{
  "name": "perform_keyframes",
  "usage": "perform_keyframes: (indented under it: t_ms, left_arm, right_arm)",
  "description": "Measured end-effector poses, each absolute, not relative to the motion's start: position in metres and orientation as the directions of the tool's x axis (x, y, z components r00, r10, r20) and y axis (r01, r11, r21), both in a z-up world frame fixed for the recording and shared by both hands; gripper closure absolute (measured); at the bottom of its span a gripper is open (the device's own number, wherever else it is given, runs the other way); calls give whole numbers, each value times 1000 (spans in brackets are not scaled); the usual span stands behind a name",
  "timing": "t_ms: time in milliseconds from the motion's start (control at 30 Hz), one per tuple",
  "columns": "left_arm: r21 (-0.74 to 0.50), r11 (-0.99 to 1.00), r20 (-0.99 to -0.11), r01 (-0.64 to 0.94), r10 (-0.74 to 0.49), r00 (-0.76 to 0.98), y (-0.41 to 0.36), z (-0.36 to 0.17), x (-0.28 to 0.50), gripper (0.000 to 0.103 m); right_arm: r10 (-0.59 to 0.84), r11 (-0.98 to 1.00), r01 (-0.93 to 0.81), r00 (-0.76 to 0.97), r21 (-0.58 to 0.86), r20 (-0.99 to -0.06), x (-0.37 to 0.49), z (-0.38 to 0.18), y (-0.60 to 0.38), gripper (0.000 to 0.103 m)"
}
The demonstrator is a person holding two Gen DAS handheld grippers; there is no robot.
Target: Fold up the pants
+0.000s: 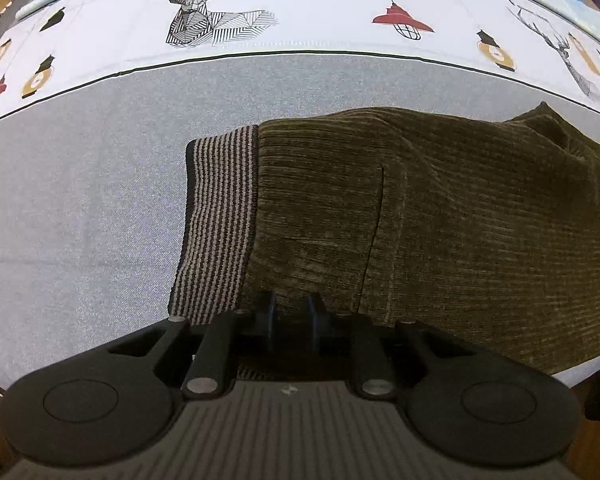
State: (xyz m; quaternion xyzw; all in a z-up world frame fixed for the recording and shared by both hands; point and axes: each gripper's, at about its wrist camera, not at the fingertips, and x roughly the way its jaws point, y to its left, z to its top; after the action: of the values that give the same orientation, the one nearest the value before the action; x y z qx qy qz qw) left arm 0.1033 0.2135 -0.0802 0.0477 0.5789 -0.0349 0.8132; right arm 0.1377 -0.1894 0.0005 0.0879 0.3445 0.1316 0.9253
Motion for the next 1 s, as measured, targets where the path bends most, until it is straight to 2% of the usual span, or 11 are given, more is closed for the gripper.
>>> perform_keyframes:
  t_ms: [67, 233, 300, 400, 433, 500, 533, 633, 800, 933, 1000]
  left_arm:
    - [34, 993, -946, 114, -5, 325, 216, -82, 105, 84]
    - [12, 993, -946, 114, -26, 324, 218, -87, 108, 84]
    - [5, 993, -945, 121, -35, 325, 220, -87, 108, 84]
    - [2, 991, -944, 136, -43, 328, 221, -87, 106, 84]
    - [0, 990, -944, 140, -47, 328, 221, -86, 106, 84]
    - [-5, 990, -944, 143, -52, 327, 222, -86, 106, 84]
    - [-7, 990, -944, 144, -54, 327, 223, -86, 105, 84]
    - [-4, 989, -942, 149, -54, 331, 223, -86, 105, 84]
    - [-15, 990, -941, 143, -62, 332, 225, -83, 102, 84]
    - [-7, 989, -940, 147, -57, 337, 224, -80, 99, 84]
    - [-14, 990, -936, 141, -63, 345, 226, -76, 98, 82]
  right_arm:
    - [350, 937, -249, 683, 247, -640, 151, -7, -159, 95]
    - [440, 889, -390, 577, 241, -688, 180, -29, -96, 64]
    - [463, 869, -427, 517, 252, -720, 188, -41, -84, 62]
    - [437, 863, -456, 453, 219, -777, 202, -63, -72, 62]
    - [433, 859, -464, 433, 216, -791, 206, -68, -70, 67]
    - [435, 852, -476, 413, 217, -800, 216, -73, -67, 88]
    - [453, 853, -468, 439, 233, -776, 219, -66, -70, 92]
    - [483, 864, -414, 514, 288, -709, 229, -51, -77, 92]
    - [374, 901, -400, 528, 165, -762, 233, -68, -66, 90]
    - [108, 984, -176, 679, -19, -727, 239, -59, -87, 91]
    - [78, 996, -87, 715, 22, -695, 238, -47, -115, 91]
